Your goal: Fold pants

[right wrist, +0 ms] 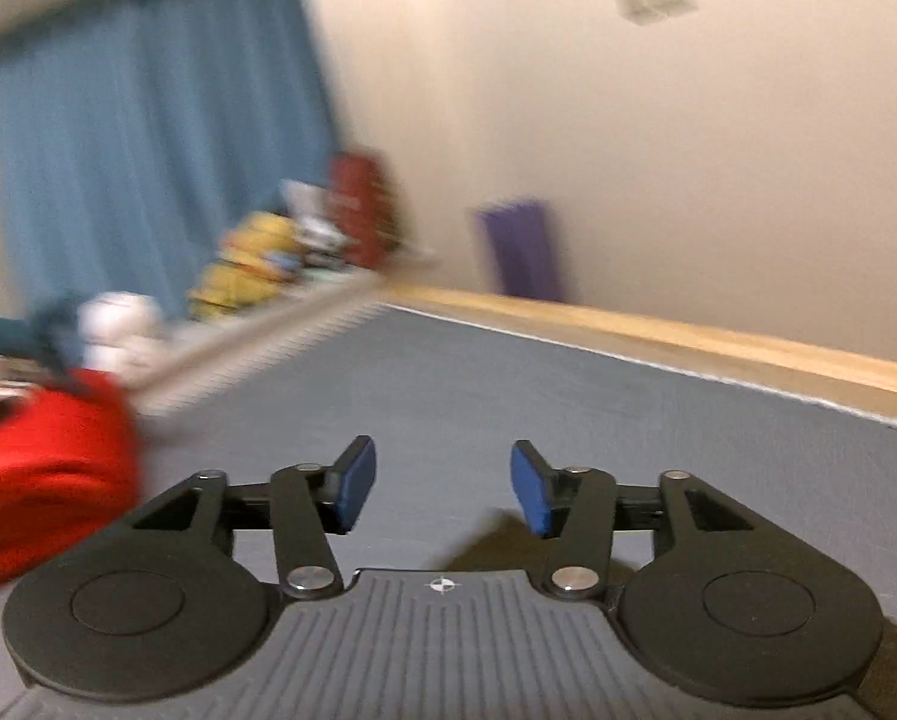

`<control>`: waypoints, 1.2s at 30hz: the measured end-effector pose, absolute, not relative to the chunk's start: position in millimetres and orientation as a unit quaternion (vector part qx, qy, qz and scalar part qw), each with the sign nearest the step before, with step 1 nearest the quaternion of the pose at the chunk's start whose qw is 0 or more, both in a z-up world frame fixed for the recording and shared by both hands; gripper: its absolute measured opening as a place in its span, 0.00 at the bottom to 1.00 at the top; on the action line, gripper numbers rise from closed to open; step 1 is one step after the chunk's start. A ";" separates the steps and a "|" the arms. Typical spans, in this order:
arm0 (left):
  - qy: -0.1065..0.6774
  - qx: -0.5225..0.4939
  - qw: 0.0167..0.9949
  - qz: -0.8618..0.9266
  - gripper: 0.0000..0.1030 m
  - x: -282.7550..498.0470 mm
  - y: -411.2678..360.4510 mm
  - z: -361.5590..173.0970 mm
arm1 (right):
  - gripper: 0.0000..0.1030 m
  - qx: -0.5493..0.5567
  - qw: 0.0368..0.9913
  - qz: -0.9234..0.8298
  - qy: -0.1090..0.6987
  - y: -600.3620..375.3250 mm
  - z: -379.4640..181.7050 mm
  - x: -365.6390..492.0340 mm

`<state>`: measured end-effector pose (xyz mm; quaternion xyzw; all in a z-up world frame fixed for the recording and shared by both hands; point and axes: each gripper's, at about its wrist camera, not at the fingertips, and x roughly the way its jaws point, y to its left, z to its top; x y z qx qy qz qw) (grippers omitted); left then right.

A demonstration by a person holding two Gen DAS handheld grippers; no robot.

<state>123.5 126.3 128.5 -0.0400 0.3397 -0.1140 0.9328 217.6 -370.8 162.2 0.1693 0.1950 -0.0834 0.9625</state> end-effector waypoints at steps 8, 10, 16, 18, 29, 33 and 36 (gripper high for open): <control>0.366 -0.061 0.929 -0.010 0.36 85.5 175.0 106.8 | 0.62 0.139 0.947 0.124 0.263 -273.2 173.0 143.3; 0.402 -0.055 0.914 0.023 0.36 88.6 185.7 87.5 | 0.62 0.120 0.935 0.171 0.286 -245.3 156.1 134.3; 0.446 -0.032 0.893 0.054 0.36 97.4 209.0 56.0 | 0.59 0.030 0.903 0.258 0.341 -182.7 122.6 96.9; 0.461 -0.028 0.884 0.069 0.36 103.5 215.9 43.6 | 0.60 -0.004 0.906 0.271 0.325 -173.5 130.4 85.4; 0.477 -0.028 0.873 0.097 0.42 111.4 220.5 39.2 | 0.69 0.055 0.895 0.269 0.353 -182.9 125.2 108.9; 0.460 -0.012 0.884 0.085 0.43 114.6 200.6 51.1 | 0.71 0.061 0.896 0.257 0.356 -190.3 121.6 110.6; 0.453 -0.002 0.887 0.084 0.43 120.6 192.7 54.8 | 0.72 0.060 0.897 0.255 0.355 -192.4 120.7 108.5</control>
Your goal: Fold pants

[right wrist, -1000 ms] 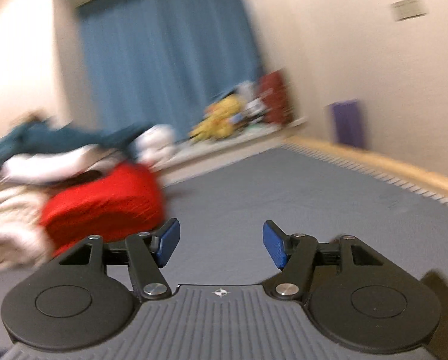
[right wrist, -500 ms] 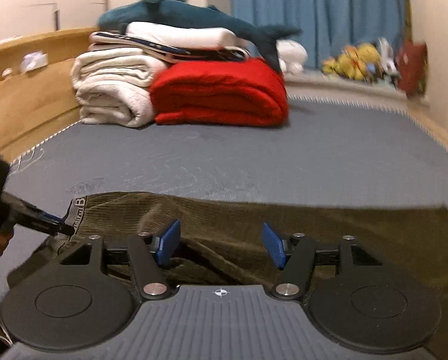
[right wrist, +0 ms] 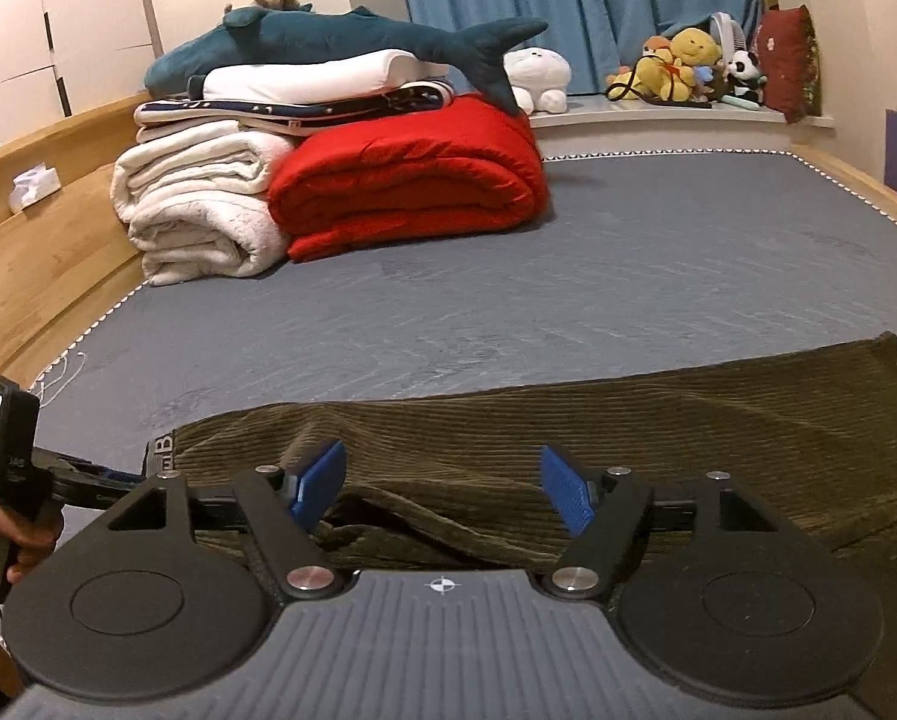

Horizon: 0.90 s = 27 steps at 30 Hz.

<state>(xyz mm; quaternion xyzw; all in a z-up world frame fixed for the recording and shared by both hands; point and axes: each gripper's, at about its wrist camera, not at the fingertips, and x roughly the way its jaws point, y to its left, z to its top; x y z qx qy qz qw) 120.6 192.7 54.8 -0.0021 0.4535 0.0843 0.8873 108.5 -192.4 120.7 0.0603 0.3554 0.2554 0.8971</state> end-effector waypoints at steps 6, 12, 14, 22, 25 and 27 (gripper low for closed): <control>0.448 -0.006 0.890 0.083 0.47 128.8 186.0 54.5 | 0.74 0.046 0.901 0.257 0.346 -191.9 123.5 100.1; 0.444 -0.008 0.892 0.082 0.48 129.0 183.6 56.8 | 0.76 0.044 0.901 0.256 0.346 -191.5 123.9 98.4; 0.445 -0.009 0.892 0.083 0.48 129.2 184.3 56.6 | 0.76 0.044 0.901 0.256 0.346 -191.5 124.5 98.6; 0.444 -0.012 0.892 0.083 0.48 129.5 186.2 56.7 | 0.77 0.045 0.901 0.255 0.347 -191.2 124.4 98.8; 0.445 -0.011 0.892 0.082 0.48 130.0 185.7 57.0 | 0.77 0.045 0.901 0.254 0.348 -191.3 123.9 99.3; 0.445 -0.011 0.892 0.082 0.49 129.9 185.5 57.1 | 0.78 0.045 0.901 0.252 0.349 -190.5 123.7 99.2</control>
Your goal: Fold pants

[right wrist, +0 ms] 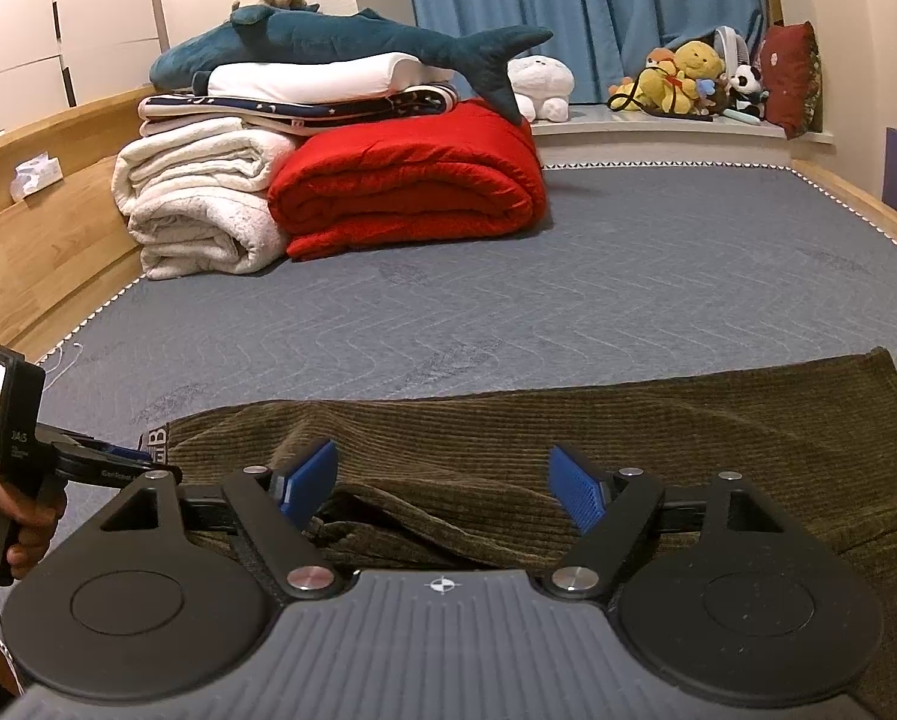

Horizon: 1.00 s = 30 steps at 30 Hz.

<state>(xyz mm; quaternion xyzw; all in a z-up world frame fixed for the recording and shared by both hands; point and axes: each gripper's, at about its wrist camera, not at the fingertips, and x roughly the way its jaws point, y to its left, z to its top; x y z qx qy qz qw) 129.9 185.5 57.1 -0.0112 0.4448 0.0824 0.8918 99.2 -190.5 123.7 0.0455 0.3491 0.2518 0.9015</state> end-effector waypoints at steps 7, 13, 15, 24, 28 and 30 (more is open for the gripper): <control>0.445 -0.011 0.892 0.083 0.49 130.1 184.4 56.8 | 0.79 0.043 0.901 0.252 0.351 -187.5 123.0 97.7; 0.445 -0.011 0.892 0.082 0.50 130.3 184.6 56.5 | 0.79 0.043 0.901 0.251 0.351 -187.4 123.2 97.7; 0.444 -0.011 0.892 0.082 0.50 130.3 184.7 56.5 | 0.79 0.043 0.901 0.251 0.352 -187.1 123.2 97.3; 0.444 -0.011 0.892 0.081 0.50 130.4 184.5 57.2 | 0.80 0.043 0.901 0.250 0.352 -186.8 123.4 97.3; 0.444 -0.011 0.892 0.080 0.50 130.4 184.7 56.9 | 0.80 0.042 0.901 0.251 0.352 -186.9 123.5 97.4; 0.444 -0.010 0.892 0.080 0.50 130.1 184.5 57.3 | 0.80 0.042 0.901 0.251 0.352 -186.7 123.6 97.3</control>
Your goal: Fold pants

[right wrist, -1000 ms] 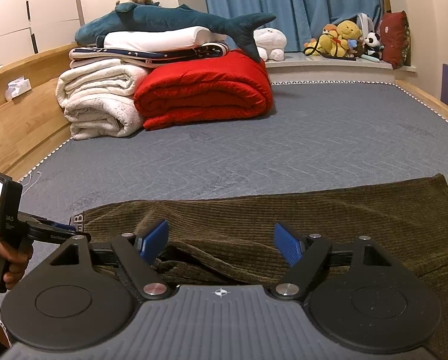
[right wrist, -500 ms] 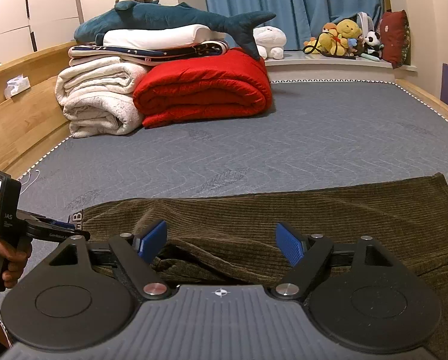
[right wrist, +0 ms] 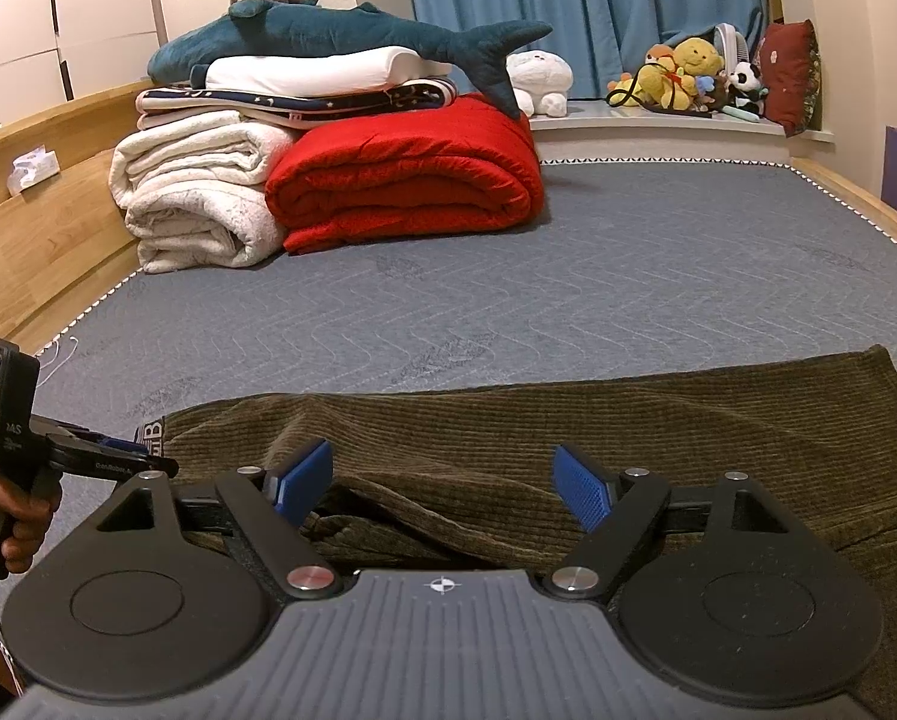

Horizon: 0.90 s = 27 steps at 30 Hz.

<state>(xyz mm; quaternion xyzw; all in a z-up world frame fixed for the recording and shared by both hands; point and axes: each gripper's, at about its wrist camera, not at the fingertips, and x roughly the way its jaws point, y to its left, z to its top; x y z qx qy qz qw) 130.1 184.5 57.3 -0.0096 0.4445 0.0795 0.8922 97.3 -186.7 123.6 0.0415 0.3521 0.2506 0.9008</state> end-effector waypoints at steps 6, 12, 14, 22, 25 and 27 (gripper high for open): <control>0.445 -0.009 0.892 0.080 0.50 130.2 184.1 57.5 | 0.81 0.041 0.901 0.250 0.353 -186.6 122.7 96.5; 0.446 -0.007 0.892 0.078 0.52 130.3 183.2 57.5 | 0.81 0.039 0.900 0.251 0.353 -187.3 120.2 94.6; 0.446 -0.008 0.892 0.078 0.53 130.2 182.9 57.5 | 0.81 0.038 0.900 0.251 0.354 -187.7 119.8 93.7; 0.446 -0.007 0.892 0.078 0.53 130.3 183.0 57.5 | 0.82 0.038 0.900 0.250 0.354 -187.7 120.3 93.9; 0.446 -0.008 0.892 0.078 0.53 130.3 183.0 57.5 | 0.82 0.037 0.900 0.250 0.354 -187.6 120.5 93.9; 0.446 -0.007 0.892 0.078 0.53 130.3 183.2 57.3 | 0.82 0.037 0.900 0.251 0.354 -187.7 120.0 93.4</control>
